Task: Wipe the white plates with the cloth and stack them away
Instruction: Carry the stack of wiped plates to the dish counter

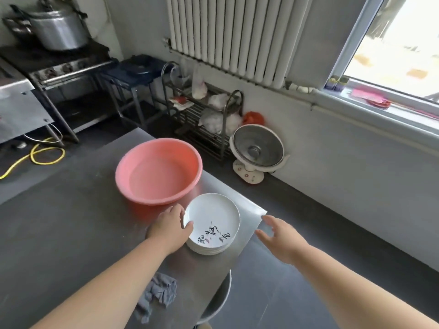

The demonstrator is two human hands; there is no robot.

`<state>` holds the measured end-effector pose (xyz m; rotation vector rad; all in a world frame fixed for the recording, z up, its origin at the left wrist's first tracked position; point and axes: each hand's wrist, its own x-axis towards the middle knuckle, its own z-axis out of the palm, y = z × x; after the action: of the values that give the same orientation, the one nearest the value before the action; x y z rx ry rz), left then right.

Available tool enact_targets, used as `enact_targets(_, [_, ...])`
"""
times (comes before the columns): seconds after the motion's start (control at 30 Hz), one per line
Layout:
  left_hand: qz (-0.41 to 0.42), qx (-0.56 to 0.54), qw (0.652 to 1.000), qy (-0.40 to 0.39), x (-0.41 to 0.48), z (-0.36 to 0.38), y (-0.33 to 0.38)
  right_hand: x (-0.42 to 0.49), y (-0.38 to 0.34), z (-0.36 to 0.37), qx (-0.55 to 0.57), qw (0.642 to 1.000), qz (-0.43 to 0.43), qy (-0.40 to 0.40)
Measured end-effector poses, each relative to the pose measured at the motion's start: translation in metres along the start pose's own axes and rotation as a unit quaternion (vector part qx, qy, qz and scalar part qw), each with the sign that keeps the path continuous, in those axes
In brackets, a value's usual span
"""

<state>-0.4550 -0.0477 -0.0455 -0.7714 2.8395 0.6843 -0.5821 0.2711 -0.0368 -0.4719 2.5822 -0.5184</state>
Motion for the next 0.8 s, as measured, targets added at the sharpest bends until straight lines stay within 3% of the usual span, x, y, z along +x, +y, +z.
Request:
enact_targets(0.13, [0.014,0.022,0.997,-0.072,0.022,0.013,-0.009,0.034,-0.015,0.003,-0.02,1.0,-0.009,-0.02])
enact_targets(0.23, [-0.007,-0.029,0.993,-0.114,0.026,0.024,-0.017,0.052,-0.021,0.014,-0.02,0.998,-0.014,-0.055])
enact_targets(0.5, [-0.07,-0.174,0.976,-0.111,0.018,0.047,-0.028,0.084,-0.023,0.038,0.008,0.989,-0.065,-0.133])
enact_targets(0.63, [-0.128,-0.356,0.924,-0.059,0.01,0.059,-0.02,0.088,-0.016,0.056,0.2,0.97,-0.023,-0.137])
enact_targets(0.8, [-0.206,-0.542,0.814,-0.035,0.008,0.071,-0.01,0.086,-0.03,0.071,0.421,0.889,0.06,-0.169])
